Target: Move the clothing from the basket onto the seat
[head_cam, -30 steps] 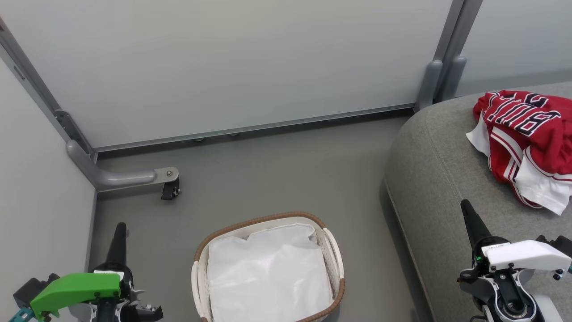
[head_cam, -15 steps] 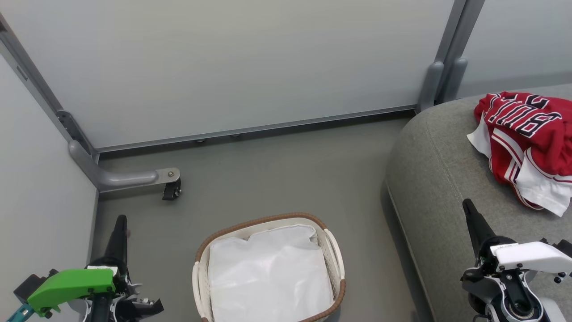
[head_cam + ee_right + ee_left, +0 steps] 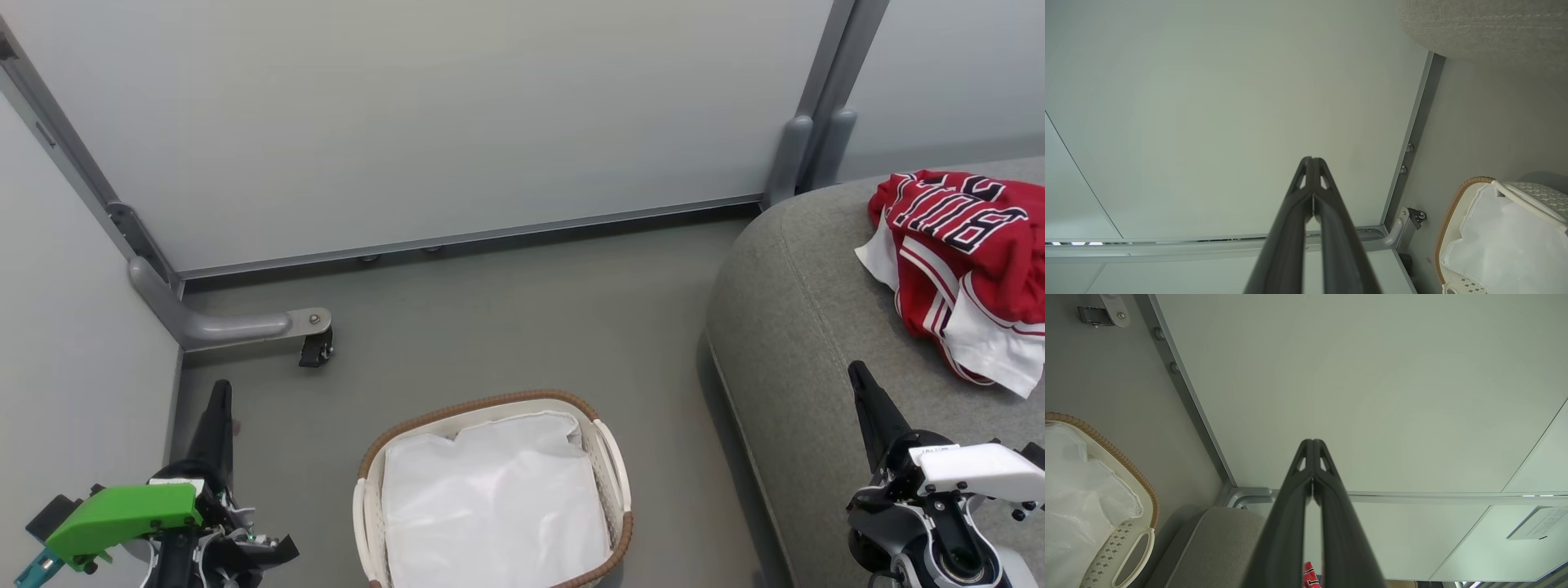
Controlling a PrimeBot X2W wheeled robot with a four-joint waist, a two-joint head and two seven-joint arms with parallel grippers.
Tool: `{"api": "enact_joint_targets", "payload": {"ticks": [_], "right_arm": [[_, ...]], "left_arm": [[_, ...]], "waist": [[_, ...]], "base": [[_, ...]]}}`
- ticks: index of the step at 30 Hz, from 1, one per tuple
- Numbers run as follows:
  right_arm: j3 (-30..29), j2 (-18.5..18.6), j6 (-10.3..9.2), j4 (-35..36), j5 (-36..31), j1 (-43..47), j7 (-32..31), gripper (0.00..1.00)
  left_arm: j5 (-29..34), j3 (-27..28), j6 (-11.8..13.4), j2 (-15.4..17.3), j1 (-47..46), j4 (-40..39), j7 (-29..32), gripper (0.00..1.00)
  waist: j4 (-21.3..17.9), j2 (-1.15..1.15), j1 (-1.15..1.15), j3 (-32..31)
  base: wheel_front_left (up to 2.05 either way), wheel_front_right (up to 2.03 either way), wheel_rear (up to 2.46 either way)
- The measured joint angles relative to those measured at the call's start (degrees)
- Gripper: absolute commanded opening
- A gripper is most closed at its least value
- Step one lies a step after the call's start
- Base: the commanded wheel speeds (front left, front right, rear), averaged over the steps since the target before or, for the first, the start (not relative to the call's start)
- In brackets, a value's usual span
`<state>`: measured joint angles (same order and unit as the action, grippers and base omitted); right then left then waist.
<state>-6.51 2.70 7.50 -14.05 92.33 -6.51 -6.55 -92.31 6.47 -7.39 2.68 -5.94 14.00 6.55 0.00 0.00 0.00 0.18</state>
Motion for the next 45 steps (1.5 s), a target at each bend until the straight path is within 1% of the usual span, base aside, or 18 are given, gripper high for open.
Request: {"api": "enact_joint_targets", "payload": {"ticks": [45], "right_arm": [[0.0,0.0,0.0,0.0,0.0,0.0,0.0,0.0]], "left_arm": [[0.0,0.0,0.0,0.0,0.0,0.0,0.0,0.0]], "waist": [[0.0,0.0,0.0,0.0]], "base": [[0.0,0.0,0.0]]}}
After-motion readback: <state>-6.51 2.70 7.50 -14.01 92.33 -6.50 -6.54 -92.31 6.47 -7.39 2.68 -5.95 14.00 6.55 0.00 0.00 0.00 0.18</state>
